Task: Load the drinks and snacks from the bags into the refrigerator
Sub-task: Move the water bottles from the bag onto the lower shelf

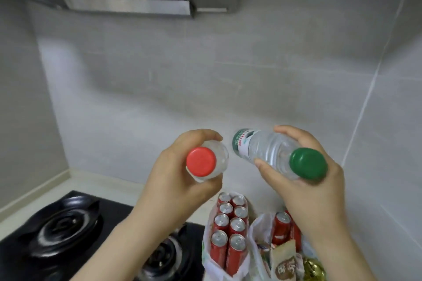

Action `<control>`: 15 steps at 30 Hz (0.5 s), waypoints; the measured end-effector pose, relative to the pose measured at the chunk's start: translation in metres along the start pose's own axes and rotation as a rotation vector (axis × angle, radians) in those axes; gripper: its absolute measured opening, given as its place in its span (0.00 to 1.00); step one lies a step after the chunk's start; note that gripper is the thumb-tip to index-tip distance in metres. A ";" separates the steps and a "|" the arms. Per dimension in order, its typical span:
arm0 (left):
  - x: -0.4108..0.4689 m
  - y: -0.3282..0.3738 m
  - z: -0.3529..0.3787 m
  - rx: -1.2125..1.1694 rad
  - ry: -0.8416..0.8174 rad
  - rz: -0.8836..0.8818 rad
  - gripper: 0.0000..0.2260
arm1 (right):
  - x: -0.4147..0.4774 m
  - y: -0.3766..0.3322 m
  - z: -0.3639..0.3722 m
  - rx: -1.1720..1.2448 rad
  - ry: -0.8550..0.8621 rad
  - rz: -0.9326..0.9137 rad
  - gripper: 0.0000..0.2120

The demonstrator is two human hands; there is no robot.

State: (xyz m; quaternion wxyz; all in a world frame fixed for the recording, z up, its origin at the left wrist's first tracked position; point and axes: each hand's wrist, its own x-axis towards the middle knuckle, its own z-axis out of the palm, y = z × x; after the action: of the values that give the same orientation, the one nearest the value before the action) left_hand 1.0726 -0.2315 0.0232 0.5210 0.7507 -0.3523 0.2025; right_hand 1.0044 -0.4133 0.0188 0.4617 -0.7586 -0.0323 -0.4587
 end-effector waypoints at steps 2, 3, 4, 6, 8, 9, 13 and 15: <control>-0.009 0.008 -0.010 0.076 0.048 -0.026 0.24 | 0.004 -0.002 0.005 0.061 -0.052 -0.044 0.24; -0.013 0.012 -0.014 0.120 0.073 -0.039 0.24 | 0.005 -0.002 0.008 0.088 -0.077 -0.068 0.25; -0.018 0.016 -0.019 0.163 0.099 -0.051 0.24 | 0.005 -0.003 0.011 0.116 -0.100 -0.087 0.25; -0.030 0.025 -0.028 0.233 0.147 -0.081 0.24 | 0.003 -0.003 0.018 0.181 -0.149 -0.106 0.25; -0.045 0.034 -0.037 0.297 0.194 -0.117 0.25 | 0.000 -0.004 0.027 0.252 -0.200 -0.113 0.25; -0.053 0.039 -0.042 0.332 0.222 -0.133 0.25 | -0.002 -0.006 0.033 0.279 -0.228 -0.119 0.25; -0.081 0.057 -0.068 0.455 0.323 -0.199 0.24 | -0.012 -0.025 0.061 0.356 -0.340 -0.158 0.26; -0.095 0.065 -0.084 0.513 0.381 -0.225 0.23 | -0.019 -0.036 0.077 0.403 -0.386 -0.177 0.25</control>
State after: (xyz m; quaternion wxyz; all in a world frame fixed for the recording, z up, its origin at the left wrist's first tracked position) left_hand 0.9667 -0.1375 0.0322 0.3907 0.8401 -0.1008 0.3625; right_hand 1.0272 -0.3296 0.0176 0.5465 -0.7192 -0.2759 -0.3285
